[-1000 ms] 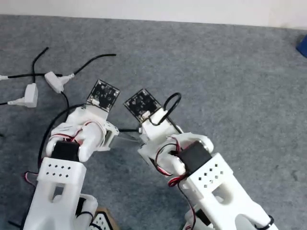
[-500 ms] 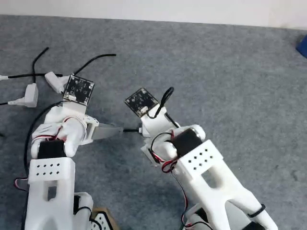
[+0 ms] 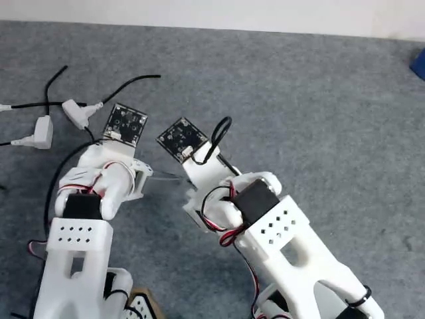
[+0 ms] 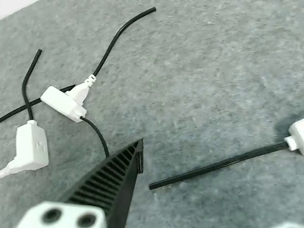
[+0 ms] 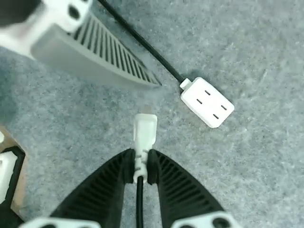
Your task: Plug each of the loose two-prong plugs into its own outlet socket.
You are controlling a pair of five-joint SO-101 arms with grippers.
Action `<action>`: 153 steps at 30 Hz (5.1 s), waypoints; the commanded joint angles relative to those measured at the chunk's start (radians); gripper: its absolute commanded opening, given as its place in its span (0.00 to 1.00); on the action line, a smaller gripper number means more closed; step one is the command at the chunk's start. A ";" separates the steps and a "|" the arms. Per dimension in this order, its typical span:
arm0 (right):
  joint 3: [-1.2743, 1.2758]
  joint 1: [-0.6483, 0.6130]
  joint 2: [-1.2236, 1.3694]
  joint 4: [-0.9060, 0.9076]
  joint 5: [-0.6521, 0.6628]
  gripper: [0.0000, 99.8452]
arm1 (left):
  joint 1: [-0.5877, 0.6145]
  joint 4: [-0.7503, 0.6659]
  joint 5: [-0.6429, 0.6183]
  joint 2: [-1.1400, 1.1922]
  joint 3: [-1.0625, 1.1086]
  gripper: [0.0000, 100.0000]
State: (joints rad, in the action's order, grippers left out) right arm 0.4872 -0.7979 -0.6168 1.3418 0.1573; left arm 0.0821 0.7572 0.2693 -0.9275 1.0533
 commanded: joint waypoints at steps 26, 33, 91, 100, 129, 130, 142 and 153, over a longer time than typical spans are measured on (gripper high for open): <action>-0.188 0.136 0.248 0.038 -0.029 0.01 | 0.176 -0.160 -0.006 -0.013 0.173 0.54; -0.647 0.136 0.627 0.205 -0.095 0.01 | 0.186 -0.282 -0.011 -0.013 0.334 0.54; -1.009 0.206 1.107 0.417 -0.192 0.01 | 0.186 -0.411 -0.077 -0.013 0.426 0.54; -1.007 0.260 1.109 0.375 -0.190 0.01 | 0.186 -0.411 -0.077 -0.013 0.433 0.54; -1.007 0.236 1.314 0.325 -0.219 0.01 | 0.186 -0.411 -0.077 -0.013 0.435 0.54; -1.009 0.223 1.314 0.325 -0.221 0.01 | 0.186 -0.411 -0.077 -0.013 0.435 0.54; -0.997 0.214 1.328 0.274 -0.219 0.01 | 0.208 -0.411 -0.077 -0.013 0.437 0.54; -1.000 0.214 1.472 0.252 -0.219 0.01 | 0.211 -0.411 -0.077 -0.013 0.437 0.54</action>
State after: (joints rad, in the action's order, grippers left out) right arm -0.5286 -0.5662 0.7733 1.6226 -0.0545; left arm 0.2846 0.3659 0.2018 -0.9275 1.4937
